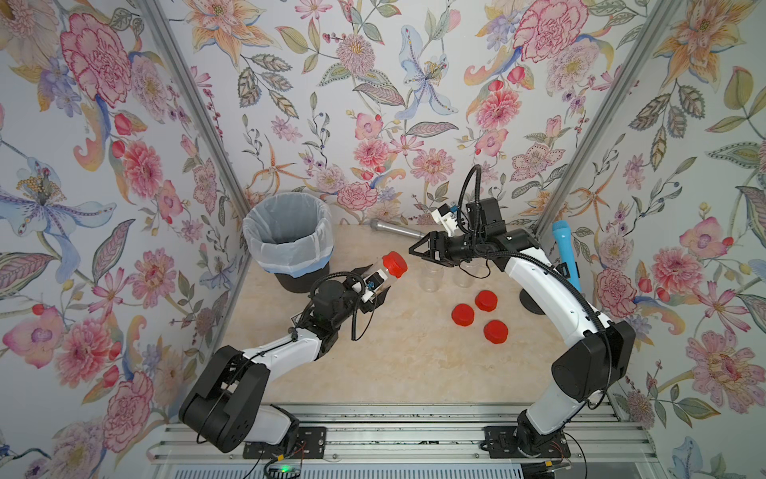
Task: Empty moldy peanuts from jars
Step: Unscrew the lid from the jar.
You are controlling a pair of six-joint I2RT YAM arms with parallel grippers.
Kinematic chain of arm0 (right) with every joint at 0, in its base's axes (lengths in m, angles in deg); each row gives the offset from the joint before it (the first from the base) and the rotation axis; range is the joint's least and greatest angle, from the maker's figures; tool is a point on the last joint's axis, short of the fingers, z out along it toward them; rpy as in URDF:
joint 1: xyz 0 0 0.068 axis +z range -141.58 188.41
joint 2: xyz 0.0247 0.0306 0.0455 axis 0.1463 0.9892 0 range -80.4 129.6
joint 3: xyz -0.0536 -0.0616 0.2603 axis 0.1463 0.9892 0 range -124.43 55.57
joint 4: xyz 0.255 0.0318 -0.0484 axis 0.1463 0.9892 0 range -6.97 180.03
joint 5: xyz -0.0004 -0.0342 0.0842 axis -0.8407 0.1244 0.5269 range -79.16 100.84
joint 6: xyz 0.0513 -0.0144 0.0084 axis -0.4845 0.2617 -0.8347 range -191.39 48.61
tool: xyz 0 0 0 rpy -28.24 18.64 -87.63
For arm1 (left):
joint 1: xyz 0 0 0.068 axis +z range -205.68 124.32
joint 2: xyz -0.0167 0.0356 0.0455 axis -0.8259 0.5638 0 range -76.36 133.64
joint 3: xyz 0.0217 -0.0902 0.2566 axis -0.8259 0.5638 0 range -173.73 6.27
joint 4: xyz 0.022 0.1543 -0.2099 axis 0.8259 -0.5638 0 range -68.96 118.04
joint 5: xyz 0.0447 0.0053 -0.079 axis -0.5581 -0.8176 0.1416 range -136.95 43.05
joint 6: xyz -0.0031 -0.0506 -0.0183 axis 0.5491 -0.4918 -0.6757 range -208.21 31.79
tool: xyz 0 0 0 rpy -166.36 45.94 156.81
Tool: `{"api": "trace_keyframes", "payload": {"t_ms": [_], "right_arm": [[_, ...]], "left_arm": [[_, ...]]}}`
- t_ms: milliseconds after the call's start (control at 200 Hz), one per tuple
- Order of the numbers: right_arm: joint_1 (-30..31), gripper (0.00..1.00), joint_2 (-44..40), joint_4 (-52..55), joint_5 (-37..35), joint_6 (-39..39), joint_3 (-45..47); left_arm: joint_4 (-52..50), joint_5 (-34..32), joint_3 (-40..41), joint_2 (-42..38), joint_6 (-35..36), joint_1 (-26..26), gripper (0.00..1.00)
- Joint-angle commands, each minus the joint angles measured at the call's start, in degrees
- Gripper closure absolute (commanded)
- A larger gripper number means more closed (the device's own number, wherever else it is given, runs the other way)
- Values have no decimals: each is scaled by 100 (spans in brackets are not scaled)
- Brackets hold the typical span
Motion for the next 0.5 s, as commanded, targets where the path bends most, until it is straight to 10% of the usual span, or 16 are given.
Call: {"api": "trace_keyframes", "payload": {"t_ms": [0, 495], "right_arm": [[188, 27, 139, 39, -310, -406, -270], [512, 18, 455, 211, -572, -110, -589]], "left_arm": [[161, -181, 0, -95, 191, -12, 63], [22, -190, -58, -24, 270, -65, 63]]}}
